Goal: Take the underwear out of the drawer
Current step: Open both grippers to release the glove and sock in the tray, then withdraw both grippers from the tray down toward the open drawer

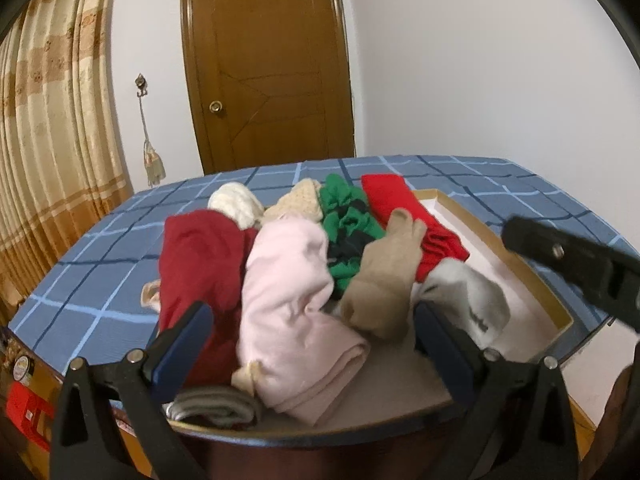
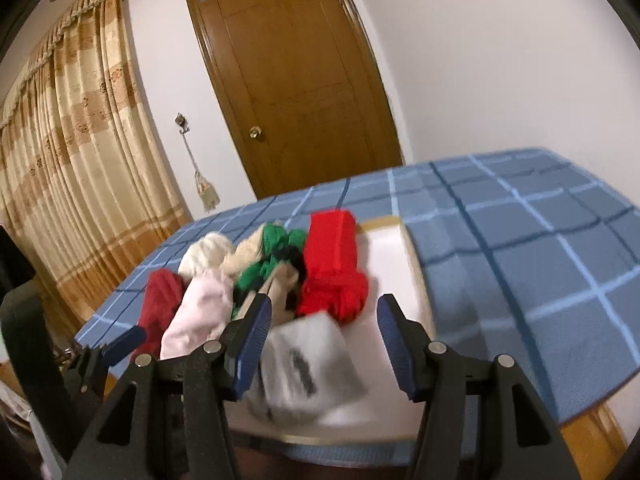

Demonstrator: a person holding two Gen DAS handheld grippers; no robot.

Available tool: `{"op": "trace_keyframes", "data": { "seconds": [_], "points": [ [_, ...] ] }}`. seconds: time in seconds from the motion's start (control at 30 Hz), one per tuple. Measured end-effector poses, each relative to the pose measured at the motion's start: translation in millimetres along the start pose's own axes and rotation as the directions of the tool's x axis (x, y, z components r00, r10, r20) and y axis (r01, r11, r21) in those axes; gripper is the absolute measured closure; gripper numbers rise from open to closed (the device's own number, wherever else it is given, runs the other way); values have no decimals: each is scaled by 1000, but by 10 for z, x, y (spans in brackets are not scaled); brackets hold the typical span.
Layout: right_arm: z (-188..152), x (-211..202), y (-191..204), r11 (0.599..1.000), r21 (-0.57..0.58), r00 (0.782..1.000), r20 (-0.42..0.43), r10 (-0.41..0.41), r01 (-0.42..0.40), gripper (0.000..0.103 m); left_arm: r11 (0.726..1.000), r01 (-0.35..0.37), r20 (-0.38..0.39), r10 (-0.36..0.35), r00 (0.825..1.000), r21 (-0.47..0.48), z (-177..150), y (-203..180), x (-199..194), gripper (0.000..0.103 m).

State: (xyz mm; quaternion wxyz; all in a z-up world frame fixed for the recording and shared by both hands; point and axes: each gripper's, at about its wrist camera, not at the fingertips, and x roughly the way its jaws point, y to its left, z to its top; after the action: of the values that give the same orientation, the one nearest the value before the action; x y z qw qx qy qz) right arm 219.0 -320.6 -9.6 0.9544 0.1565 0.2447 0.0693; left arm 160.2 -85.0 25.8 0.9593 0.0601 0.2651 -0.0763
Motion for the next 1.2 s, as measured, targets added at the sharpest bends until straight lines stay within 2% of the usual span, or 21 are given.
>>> {"op": "trace_keyframes", "data": {
  "seconds": [0.2,0.57,1.2],
  "points": [
    [-206,-38,-35,999,36,998,-62,18,-16,45,999,36,-37,-38,999,-37,-116,55,3,0],
    [-368,-135,-80,998,63,994,-105,30,-23,45,1000,10,-60,-10,998,-11,-236,2,-76,0],
    [-518,-300,-25,997,64,992,-110,57,-50,45,999,51,-91,-50,995,10,-403,-60,-269,1]
  ]
}}
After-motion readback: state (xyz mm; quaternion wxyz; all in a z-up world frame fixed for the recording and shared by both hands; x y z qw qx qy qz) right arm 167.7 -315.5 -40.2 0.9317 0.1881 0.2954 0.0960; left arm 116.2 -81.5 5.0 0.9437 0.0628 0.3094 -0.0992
